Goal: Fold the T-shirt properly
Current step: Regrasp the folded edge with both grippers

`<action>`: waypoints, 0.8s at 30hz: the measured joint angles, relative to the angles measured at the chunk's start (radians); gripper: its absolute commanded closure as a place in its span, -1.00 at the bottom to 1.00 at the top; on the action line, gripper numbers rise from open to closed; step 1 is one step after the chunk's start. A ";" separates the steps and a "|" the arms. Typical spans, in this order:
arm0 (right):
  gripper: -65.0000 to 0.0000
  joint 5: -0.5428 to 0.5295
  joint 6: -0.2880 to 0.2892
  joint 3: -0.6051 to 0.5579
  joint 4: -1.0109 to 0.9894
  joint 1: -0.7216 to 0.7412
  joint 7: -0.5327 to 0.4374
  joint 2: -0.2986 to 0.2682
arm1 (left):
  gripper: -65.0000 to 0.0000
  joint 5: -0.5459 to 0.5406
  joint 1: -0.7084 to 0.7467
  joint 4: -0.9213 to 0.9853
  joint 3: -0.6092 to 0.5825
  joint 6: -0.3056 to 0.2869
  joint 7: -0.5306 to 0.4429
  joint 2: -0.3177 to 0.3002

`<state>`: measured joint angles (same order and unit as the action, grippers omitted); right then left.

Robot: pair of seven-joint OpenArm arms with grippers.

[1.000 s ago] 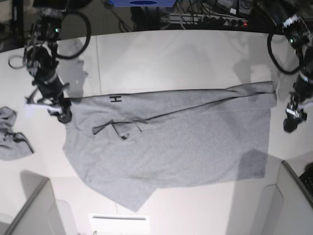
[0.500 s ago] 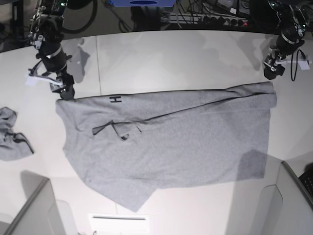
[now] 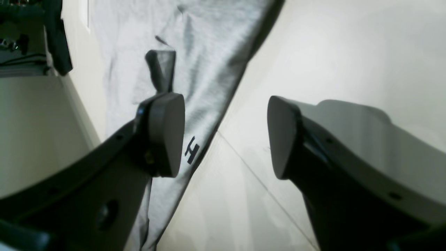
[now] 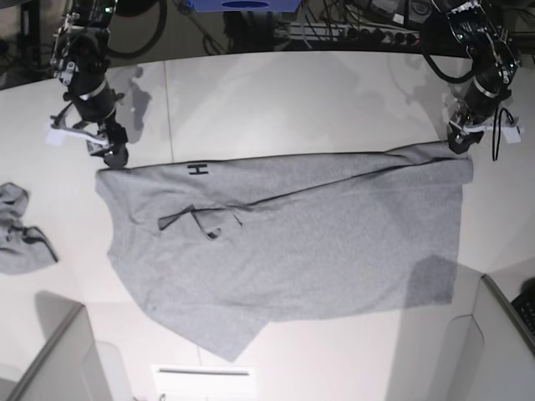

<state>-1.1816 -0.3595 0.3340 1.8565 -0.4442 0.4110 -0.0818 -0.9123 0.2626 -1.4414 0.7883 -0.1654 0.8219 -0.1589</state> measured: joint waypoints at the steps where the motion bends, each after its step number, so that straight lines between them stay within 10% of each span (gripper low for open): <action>1: -0.09 0.000 0.000 0.000 0.000 0.000 -0.001 0.000 | 0.18 0.014 -0.005 0.000 0.000 0.000 0.002 0.001; 20: -0.09 0.000 0.000 0.000 -0.006 0.017 -0.001 0.000 | 0.22 0.100 -0.053 0.008 -0.003 0.000 0.001 0.003; 24: -0.09 -0.003 0.001 0.000 -0.082 0.071 -0.002 0.001 | 0.64 0.108 -0.052 0.010 -0.003 0.002 0.003 0.004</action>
<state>-1.1851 -0.3588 0.3340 1.7741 -0.3737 0.4091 -0.0811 -0.8047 0.2104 -1.4315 0.7853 -0.1638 0.8253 -0.1551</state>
